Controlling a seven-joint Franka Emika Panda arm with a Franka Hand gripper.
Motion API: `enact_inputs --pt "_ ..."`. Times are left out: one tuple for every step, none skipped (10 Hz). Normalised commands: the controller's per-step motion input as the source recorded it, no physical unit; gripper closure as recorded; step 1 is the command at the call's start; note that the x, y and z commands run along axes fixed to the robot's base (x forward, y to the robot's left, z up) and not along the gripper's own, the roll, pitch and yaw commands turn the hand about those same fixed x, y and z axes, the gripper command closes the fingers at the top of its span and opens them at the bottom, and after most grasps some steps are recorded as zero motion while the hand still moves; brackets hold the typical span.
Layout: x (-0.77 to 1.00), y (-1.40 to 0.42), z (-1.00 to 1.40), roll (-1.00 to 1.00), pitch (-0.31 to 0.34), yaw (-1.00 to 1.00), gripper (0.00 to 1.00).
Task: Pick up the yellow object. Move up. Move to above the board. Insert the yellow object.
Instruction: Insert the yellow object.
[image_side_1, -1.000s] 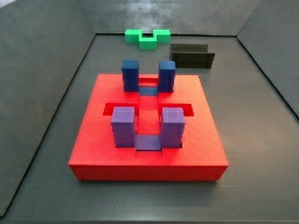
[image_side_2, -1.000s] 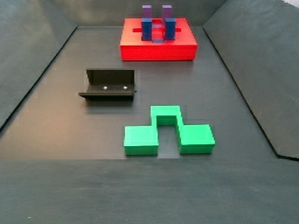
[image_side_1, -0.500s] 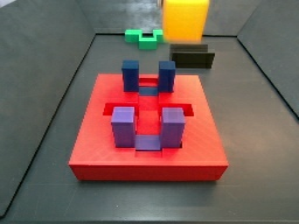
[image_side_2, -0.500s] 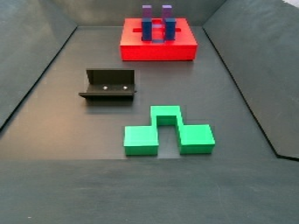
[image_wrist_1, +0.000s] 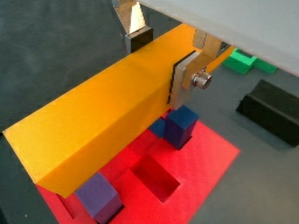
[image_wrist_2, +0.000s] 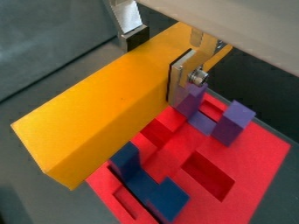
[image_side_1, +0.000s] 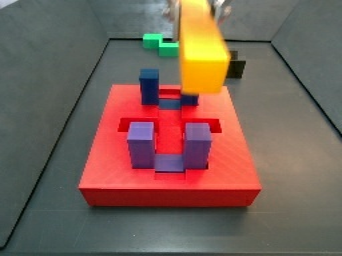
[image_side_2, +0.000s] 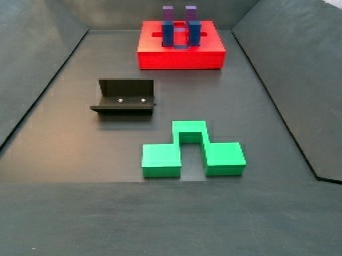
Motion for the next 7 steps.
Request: enact_inputs --pt "-0.36 0.0 -0.55 -0.28 -0.116 -0.14 1.0" --pt "-0.14 -0.03 -0.41 -0.18 -0.05 -0.15 1.0" --pt "-0.21 0.0 -0.41 -0.2 -0.114 -0.09 1.0" --pt "-0.07 0.0 -0.45 -0.17 -0.097 -0.03 1.0" --pt "-0.07 -0.01 -0.4 -0.14 -0.103 -0.01 1.0" --pt "0.0 -0.07 -0.21 -0.02 -0.047 0.0 1.0" --pt "0.02 -0.12 -0.03 0.05 0.0 0.0 1.0"
